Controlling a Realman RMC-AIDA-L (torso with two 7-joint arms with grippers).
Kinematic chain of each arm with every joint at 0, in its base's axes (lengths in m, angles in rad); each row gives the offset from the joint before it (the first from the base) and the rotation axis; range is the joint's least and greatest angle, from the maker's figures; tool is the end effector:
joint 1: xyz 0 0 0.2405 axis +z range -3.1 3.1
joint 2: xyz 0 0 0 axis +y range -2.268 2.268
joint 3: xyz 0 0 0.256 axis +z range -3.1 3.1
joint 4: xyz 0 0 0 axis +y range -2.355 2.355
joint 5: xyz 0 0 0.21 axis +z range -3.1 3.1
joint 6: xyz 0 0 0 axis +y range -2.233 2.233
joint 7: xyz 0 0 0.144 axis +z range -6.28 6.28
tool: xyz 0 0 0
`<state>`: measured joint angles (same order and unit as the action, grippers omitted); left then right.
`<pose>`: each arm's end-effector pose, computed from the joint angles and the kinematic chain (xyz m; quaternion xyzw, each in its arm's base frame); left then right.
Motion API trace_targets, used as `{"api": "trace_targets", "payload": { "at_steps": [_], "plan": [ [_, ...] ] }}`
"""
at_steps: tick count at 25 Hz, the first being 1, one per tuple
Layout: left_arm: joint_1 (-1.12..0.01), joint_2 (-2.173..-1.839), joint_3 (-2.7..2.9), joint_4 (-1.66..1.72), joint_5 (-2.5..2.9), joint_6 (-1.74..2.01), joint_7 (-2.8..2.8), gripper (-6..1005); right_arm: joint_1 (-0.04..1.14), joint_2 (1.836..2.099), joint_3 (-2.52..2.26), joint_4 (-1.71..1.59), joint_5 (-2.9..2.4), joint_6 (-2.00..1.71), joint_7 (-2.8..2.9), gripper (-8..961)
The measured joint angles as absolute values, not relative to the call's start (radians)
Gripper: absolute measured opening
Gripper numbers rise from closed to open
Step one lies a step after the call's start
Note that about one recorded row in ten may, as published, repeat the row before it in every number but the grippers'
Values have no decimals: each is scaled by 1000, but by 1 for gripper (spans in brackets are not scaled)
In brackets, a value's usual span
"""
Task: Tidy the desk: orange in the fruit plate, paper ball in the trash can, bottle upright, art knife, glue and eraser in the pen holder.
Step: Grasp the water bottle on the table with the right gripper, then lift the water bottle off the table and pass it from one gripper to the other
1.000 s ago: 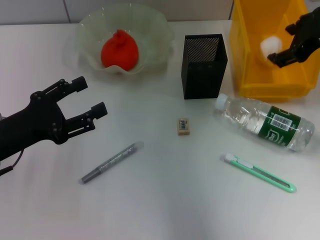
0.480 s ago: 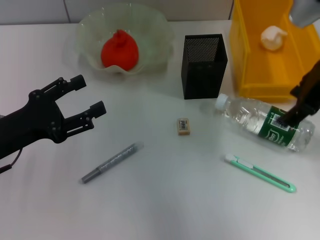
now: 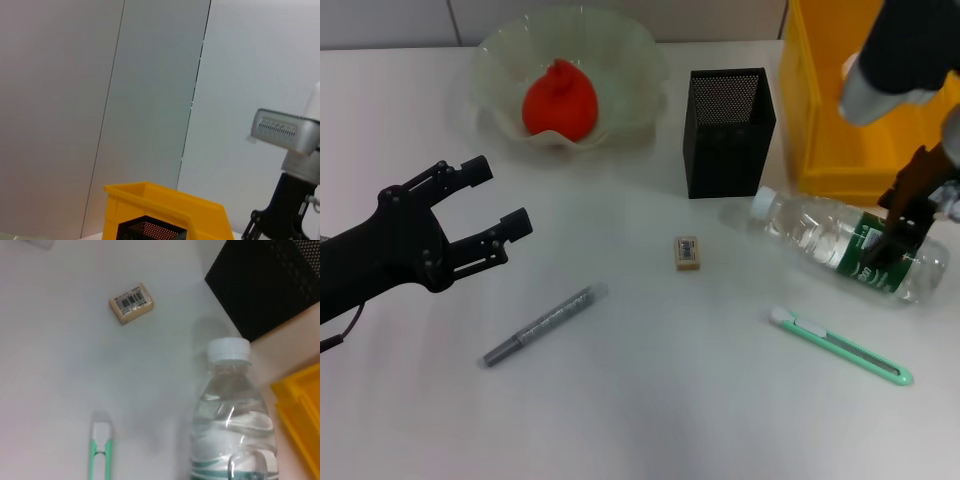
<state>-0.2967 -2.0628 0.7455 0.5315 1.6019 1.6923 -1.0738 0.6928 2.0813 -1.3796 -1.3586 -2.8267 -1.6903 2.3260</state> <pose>-0.2956 0.2667 0.0154 -0.8784 -0.1801 -0.3875 0.2138 0.1778 0.3625 0.0192 -0.9172 0.1897 -0.3069 0.1693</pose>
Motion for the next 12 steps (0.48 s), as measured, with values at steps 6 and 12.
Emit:
{"api": "trace_targets", "payload": {
  "at_steps": [6, 12],
  "plan": [
    [-296, -2063, 745, 531, 1602, 1693, -1074, 860, 698, 2083, -1416, -1264, -2827, -1588, 2347, 765],
    [-297, -2064, 745, 531, 1601, 1693, -1074, 860, 725, 2083, -1431, -1158, -2827, -1525, 2355, 766]
  ]
}}
